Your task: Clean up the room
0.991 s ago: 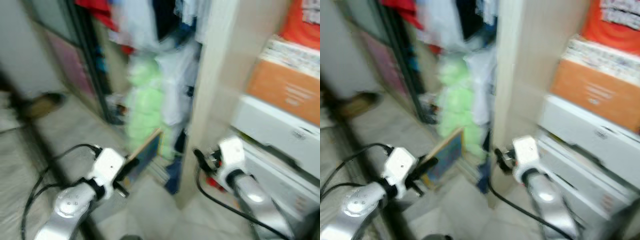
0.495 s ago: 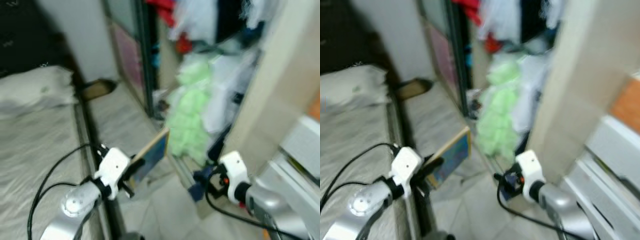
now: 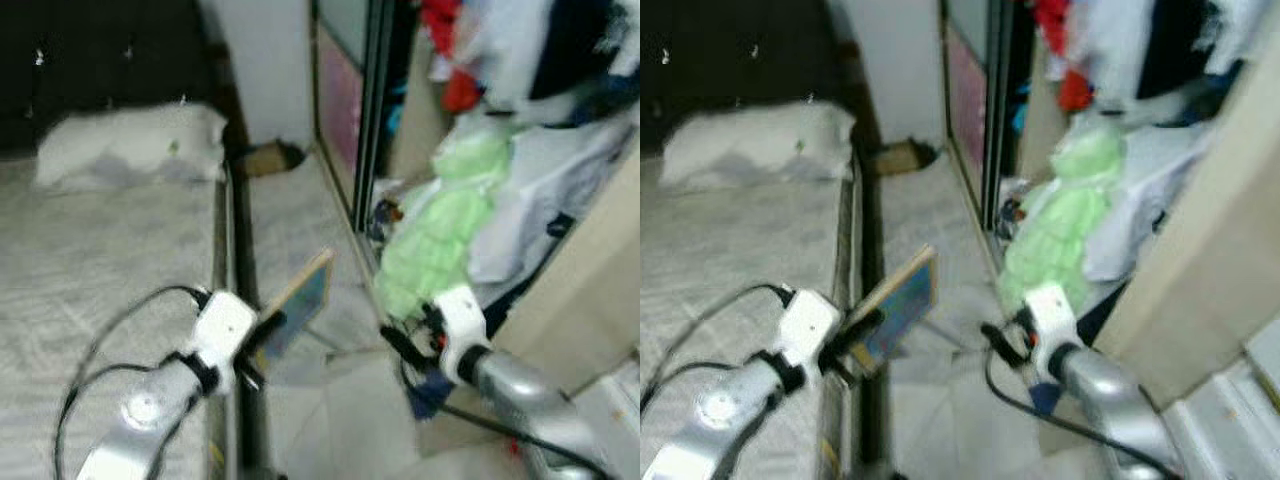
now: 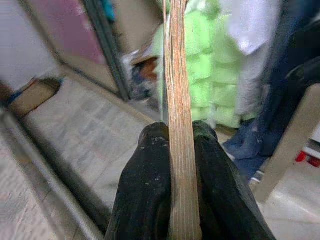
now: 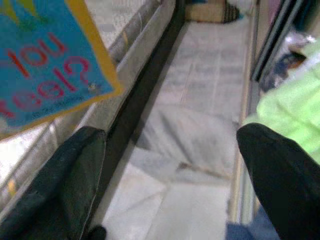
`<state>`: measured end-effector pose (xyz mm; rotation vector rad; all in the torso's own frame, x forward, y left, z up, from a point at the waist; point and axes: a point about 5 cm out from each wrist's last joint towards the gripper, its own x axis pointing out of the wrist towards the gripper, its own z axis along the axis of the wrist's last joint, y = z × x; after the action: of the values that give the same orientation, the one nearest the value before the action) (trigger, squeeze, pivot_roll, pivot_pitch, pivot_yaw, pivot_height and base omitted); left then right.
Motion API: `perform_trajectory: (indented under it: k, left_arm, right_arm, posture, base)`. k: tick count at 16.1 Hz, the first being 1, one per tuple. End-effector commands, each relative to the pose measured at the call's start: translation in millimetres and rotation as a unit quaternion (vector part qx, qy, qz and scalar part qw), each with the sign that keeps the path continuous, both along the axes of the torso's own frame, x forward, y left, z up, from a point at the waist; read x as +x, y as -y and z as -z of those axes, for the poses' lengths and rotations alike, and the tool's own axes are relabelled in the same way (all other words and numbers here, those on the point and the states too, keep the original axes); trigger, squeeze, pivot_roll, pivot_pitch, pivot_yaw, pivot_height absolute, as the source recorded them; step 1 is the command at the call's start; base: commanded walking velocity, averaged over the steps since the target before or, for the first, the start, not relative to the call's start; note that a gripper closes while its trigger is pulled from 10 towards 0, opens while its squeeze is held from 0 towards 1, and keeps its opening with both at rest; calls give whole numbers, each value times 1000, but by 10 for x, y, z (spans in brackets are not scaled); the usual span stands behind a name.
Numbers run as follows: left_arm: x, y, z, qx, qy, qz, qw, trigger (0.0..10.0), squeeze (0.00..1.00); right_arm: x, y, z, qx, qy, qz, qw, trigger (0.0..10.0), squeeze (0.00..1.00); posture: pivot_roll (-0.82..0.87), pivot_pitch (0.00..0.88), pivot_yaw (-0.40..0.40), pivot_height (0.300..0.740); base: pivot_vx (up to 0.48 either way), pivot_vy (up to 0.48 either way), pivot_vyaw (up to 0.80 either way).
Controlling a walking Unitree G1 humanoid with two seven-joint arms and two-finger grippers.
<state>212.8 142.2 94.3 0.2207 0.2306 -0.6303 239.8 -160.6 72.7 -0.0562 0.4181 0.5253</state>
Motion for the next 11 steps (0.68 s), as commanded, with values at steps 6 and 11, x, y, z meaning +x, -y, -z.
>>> perform_trajectory:
  k: [6, 11]
  left_arm:
    - [50, 30, -105, -20, 28, -12, 999, 10000, 0]
    - [39, 47, -101, -25, 27, -5, 999, 10000, 0]
  right_arm:
    - [22, 24, -34, -5, 19, 7, 1000, 10000, 0]
    - [33, 14, -42, -4, 24, 7, 1000, 10000, 0]
  posture:
    - [-43, 15, 1, 740]
    - [-44, 15, -1, 740]
  base:
    - [0, 0, 0]
    - [0, -99, 0]
